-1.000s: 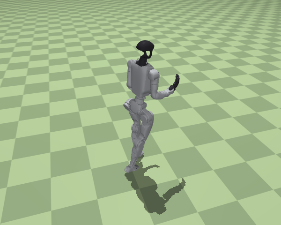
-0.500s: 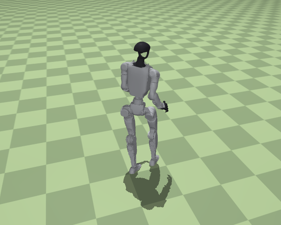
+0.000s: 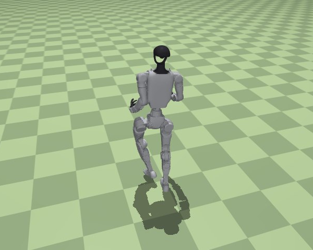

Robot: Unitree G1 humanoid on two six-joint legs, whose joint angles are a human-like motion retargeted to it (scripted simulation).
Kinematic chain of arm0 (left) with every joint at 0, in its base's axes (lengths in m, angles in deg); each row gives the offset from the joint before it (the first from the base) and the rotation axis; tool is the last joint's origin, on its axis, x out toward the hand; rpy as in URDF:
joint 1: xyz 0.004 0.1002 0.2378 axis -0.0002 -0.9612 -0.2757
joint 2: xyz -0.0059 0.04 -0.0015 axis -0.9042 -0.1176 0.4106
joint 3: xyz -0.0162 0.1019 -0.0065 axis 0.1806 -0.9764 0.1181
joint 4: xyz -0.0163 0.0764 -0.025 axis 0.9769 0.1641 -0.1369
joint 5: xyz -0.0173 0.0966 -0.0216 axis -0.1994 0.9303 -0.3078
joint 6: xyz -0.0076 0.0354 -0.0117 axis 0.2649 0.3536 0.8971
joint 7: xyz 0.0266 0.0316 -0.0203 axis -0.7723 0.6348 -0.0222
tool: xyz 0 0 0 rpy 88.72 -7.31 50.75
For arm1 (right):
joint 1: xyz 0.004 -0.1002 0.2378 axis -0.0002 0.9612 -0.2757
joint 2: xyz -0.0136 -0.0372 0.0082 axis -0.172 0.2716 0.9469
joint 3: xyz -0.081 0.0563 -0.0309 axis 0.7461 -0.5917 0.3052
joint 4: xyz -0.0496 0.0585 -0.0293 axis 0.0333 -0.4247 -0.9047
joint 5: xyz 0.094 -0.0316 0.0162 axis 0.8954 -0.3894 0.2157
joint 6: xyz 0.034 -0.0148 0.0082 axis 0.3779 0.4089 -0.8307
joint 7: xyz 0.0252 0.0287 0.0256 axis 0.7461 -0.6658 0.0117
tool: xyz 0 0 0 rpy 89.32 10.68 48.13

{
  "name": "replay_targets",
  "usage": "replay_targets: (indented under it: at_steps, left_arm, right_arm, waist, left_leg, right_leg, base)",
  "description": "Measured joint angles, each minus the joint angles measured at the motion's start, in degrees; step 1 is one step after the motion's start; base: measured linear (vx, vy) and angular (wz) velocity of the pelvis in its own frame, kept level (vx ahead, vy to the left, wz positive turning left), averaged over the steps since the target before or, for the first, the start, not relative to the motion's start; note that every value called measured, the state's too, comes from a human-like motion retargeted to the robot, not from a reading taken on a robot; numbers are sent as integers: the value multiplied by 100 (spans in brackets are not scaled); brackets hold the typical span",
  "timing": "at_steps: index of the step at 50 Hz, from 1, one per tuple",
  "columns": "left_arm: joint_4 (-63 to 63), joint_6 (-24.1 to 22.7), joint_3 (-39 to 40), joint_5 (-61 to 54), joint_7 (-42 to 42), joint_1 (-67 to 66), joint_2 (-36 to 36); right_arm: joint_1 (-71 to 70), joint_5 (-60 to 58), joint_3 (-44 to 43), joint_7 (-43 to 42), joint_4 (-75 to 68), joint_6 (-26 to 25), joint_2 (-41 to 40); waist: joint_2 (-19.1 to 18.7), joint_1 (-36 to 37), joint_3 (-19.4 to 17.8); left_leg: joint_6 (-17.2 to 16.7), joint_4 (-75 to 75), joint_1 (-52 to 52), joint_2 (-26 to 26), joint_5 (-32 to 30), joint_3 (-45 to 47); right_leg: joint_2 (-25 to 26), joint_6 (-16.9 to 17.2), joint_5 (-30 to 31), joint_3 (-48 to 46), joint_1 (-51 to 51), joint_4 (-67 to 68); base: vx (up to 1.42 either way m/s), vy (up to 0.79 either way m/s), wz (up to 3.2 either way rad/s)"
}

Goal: Walk run

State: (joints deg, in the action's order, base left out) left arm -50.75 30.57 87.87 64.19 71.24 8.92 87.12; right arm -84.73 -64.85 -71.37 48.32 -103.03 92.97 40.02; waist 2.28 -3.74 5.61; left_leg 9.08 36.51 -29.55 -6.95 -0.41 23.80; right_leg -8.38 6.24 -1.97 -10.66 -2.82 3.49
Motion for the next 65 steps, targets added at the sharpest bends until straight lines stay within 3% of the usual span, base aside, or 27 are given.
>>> replay_targets:
  at_steps: [2,7,10,12,15,16,18,19,22,25,27,30,33,36,40,42,43,45,47,50,55,60,62,63,65]
  left_arm:
    - [-22,-1,-32,-38,-130,70,28]
    - [92,108,16,-371,-467,216,382]
    - [151,155,175,-505,-469,154,554]
    - [194,168,246,-477,-304,62,458]
    - [272,226,386,-404,-35,-57,252]
    - [270,254,397,-354,-43,-40,193]
    - [239,231,341,-262,-160,-23,103]
    - [223,184,257,-215,-262,6,83]
    - [201,96,-12,-126,-496,204,45]
    - [166,131,-293,-196,-496,487,-34]
    - [129,152,-443,-221,-441,700,-93]
    - [73,136,-584,-188,-366,992,-202]
    - [47,62,-608,-95,-322,1207,-315]
    - [28,-67,-599,-60,-350,1101,-352]
    - [154,-94,-487,-236,-423,536,-193]
    - [218,-66,-399,-272,-374,248,-65]
    - [256,-59,-441,-222,-317,134,-21]
    - [282,-45,-489,-84,-295,-8,45]
    - [243,-81,-434,22,-255,-59,116]
    - [162,-123,-341,70,-159,-165,272]
    - [-115,-65,-252,-62,-327,-296,350]
    - [-562,-3,-298,-111,-430,-222,194]
    - [-761,26,-304,-100,-537,-152,143]
    - [-846,34,-295,-86,-587,-126,130]
    - [-980,36,-228,-61,-655,-70,111]
  right_arm:
    - [-75,60,-83,132,-5,7,44]
    - [171,208,-267,425,-74,-24,-66]
    - [515,235,-227,398,-125,11,-237]
    - [778,130,-297,491,-151,22,-420]
    - [1200,-229,-351,701,-179,29,-630]
    - [1304,-305,-334,654,-198,6,-686]
    - [1496,-370,-307,544,-247,-24,-746]
    - [1601,-343,-348,513,-261,-18,-744]
    - [1941,-130,-622,551,-276,45,-747]
    - [2262,105,-932,548,-274,115,-806]
    - [2414,214,-1070,466,-284,157,-827]
    - [2540,324,-1167,367,-336,179,-815]
    - [2410,323,-1186,425,-388,114,-701]
    - [2144,113,-1245,485,-390,19,-520]
    - [1788,-186,-1189,415,-423,-51,-160]
    - [1662,-205,-1165,401,-437,-44,-60]
    - [1618,-162,-1263,368,-463,-42,-68]
    - [1493,-10,-1388,320,-522,-34,-125]
    - [1311,83,-1368,212,-513,-152,-221]
    - [1009,-131,-1291,175,-382,-423,-264]
    - [616,-425,-928,-40,157,-501,-141]
    - [419,39,-701,-413,601,-41,-93]
    - [473,269,-651,-353,585,86,-156]
    - [544,359,-639,-280,533,135,-205]
    - [736,471,-598,-129,358,186,-343]
  waist:
    - [-115,148,-45]
    - [-386,-175,49]
    - [-89,78,83]
    - [-47,145,136]
    - [-329,97,166]
    - [-516,19,132]
    - [-844,49,88]
    - [-957,83,94]
    - [-1131,76,165]
    - [-1261,-419,256]
    - [-1185,-751,300]
    - [-909,-997,272]
    - [-418,-878,28]
    - [-318,-897,-177]
    - [-563,-1237,-108]
    - [-876,-1403,-7]
    - [-986,-1380,24]
    - [-933,-1228,72]
    - [-735,-1158,93]
    - [-452,-862,95]
    - [-156,-232,-79]
    - [-62,347,-339]
    - [8,444,-391]
    - [74,447,-385]
    - [397,573,-288]
  left_leg:
    - [155,-985,-56,47,216,225]
    - [435,-3180,431,-537,306,1019]
    - [592,-3316,1071,-463,489,1461]
    - [592,-3295,1328,-535,726,1169]
    - [592,-2857,1417,-143,1013,485]
    - [592,-2700,1407,-34,1070,102]
    - [592,-2507,1534,168,1197,-351]
    - [592,-2525,1627,178,1203,-591]
    - [592,-2661,1787,20,1041,-1522]
    - [592,-2629,1811,-206,857,-2924]
    - [592,-2649,1941,-358,755,-3438]
    - [592,-2545,2168,-662,719,-4098]
    - [592,-2530,2648,-1012,634,-4426]
    - [592,-2500,3167,-993,378,-4584]
    - [592,-2289,3716,-981,-720,-4097]
    - [-43,-1733,3561,-812,-1880,-3594]
    - [-555,-1271,3358,-684,-2425,-3348]
    - [-1523,-98,2763,-336,-2918,-2270]
    - [-1335,953,2159,93,-2812,-1423]
    - [-261,1747,1130,121,-1568,-854]
    - [-300,731,-377,-380,-459,-948]
    - [95,-1725,-721,-80,239,-287]
    - [205,-2297,-574,-255,306,-373]
    - [446,-2389,-449,-255,88,-295]
    - [592,-2147,-208,-190,492,-167]
  right_leg:
    - [261,7,-146,-176,261,-85]
    - [777,176,-355,-1319,894,-134]
    - [628,515,34,-1373,1221,224]
    - [604,876,1048,-1584,1219,788]
    - [978,863,2704,-809,654,2261]
    - [1176,813,2862,-468,389,2815]
    - [1480,663,2566,187,-11,3540]
    - [1457,426,2339,251,-205,3729]
    - [1150,-424,1701,197,-895,3931]
    - [422,-1071,890,-498,-1577,3625]
    - [357,-856,818,-417,-1898,2897]
    - [482,-208,736,440,-2314,1638]
    - [504,55,601,1525,-2576,617]
    - [566,482,416,1612,-2631,52]
    - [613,93,746,1146,-2358,442]
    - [638,55,64,1539,-2182,886]
    - [829,-70,-143,1865,-2134,1072]
    - [359,-128,-411,986,-1953,1254]
    - [160,-164,-651,750,-1603,1191]
    - [0,-214,-829,503,-1098,932]
    - [309,-369,-599,188,-258,263]
    - [831,-286,37,-122,577,-53]
    - [974,-244,460,-265,919,-42]
    - [968,-191,760,-379,1061,38]
    - [850,-265,1712,-567,1167,387]
  base:
    - [52,-8,138]
    - [66,-6,215]
    - [100,-54,56]
    - [101,-50,88]
    - [95,13,150]
    - [68,25,186]
    - [52,18,182]
    - [45,14,190]
    - [65,7,271]
    - [71,-7,402]
    - [57,-31,399]
    - [78,-43,301]
    - [61,-40,155]
    - [103,-36,103]
    - [100,9,88]
    - [98,-2,121]
    - [104,-28,136]
    - [112,-47,120]
    - [84,-37,111]
    - [104,-33,77]
    - [84,-34,28]
    - [115,-39,25]
    - [95,-35,31]
    - [131,-53,19]
    - [152,-74,-7]
